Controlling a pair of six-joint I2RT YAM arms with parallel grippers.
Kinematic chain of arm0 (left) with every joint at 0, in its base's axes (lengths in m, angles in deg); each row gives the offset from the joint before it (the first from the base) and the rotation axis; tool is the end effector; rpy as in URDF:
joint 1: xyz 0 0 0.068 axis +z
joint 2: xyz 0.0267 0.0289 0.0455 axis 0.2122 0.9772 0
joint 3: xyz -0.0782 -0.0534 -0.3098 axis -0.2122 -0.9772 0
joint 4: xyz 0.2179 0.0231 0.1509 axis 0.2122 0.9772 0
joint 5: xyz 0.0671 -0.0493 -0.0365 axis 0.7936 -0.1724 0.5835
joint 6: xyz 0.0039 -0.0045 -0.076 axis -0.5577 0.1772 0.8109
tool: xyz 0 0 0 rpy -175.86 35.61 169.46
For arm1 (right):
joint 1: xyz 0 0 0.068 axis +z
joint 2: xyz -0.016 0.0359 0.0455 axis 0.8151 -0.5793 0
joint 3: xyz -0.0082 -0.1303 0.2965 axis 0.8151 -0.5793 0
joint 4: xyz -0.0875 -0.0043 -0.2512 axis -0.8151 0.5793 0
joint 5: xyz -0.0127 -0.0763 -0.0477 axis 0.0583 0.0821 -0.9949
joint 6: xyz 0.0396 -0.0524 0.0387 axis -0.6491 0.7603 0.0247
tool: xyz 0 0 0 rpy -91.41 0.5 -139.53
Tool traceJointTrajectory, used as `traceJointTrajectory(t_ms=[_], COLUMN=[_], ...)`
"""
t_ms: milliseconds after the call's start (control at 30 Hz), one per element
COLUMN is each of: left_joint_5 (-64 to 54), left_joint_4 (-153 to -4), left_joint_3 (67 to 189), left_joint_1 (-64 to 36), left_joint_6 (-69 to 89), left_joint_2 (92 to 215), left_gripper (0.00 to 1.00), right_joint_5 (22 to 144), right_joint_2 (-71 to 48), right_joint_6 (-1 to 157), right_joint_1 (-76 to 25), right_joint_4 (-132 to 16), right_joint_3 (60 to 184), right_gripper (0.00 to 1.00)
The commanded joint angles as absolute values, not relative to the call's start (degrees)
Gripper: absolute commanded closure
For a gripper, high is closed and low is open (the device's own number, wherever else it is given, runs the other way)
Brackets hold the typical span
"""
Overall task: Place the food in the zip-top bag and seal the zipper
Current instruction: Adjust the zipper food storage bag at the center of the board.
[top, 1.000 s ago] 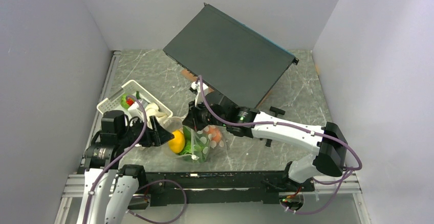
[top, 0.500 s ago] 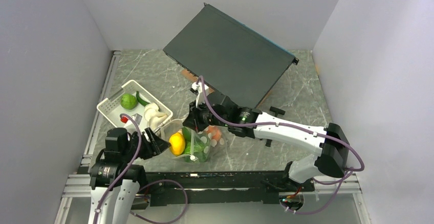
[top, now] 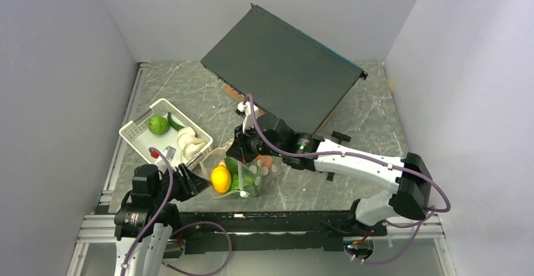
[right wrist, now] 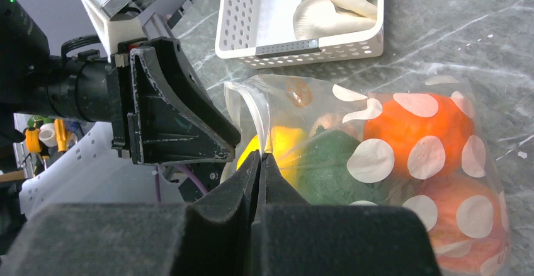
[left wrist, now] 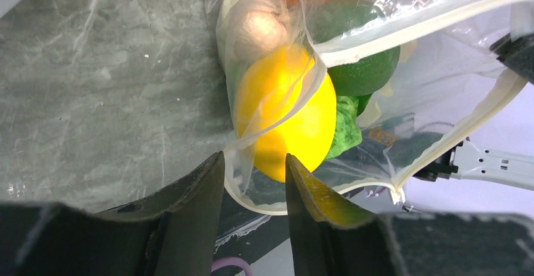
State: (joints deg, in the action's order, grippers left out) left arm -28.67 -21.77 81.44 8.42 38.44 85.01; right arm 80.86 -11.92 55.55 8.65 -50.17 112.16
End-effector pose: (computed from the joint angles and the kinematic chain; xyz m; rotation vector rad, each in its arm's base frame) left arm 0.0245 -0.0358 0.2131 -0.3871 2.2508 -1.0252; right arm 0.1552 0.3205 0.3620 -0.6915 2.0555 1.0871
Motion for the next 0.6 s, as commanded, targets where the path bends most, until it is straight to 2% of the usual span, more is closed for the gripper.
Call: traceJointTrajectory(t_ms=[0,133,267,400,467,567], left_joint_5=[-27.93,-27.91,-29.27,-28.16,-24.82,-20.01], left_joint_4=[-16.95,-15.13,-16.2,-14.83,-11.89,-8.09], left_joint_3=[84.06,83.16,81.93,83.4,86.06,91.08], left_joint_1=[8.21,8.21,8.21,8.21,8.21,8.21], left_joint_6=[38.21,39.73,41.6,41.71,40.81,39.49], left_joint_2=[81.51,78.38,75.43,75.31,75.85,76.24], left_gripper=[0.58,0.62,0.61,0.5,0.49,0.41], right_joint_5=[81.61,81.47,82.07,82.44,82.33,82.32], right_joint_2=[-9.43,-9.39,-9.75,-10.21,-10.13,-9.98], right_joint_6=[56.22,56.16,55.65,55.55,55.62,55.71], right_joint_1=[8.35,8.34,8.38,8.4,8.37,8.44], right_joint_4=[-54.01,-54.0,-54.39,-54.25,-54.23,-54.16], right_joint_3=[112.56,112.6,112.57,112.82,112.87,112.92], right_gripper=[1.0,1.0,1.0,1.0,1.0,1.0])
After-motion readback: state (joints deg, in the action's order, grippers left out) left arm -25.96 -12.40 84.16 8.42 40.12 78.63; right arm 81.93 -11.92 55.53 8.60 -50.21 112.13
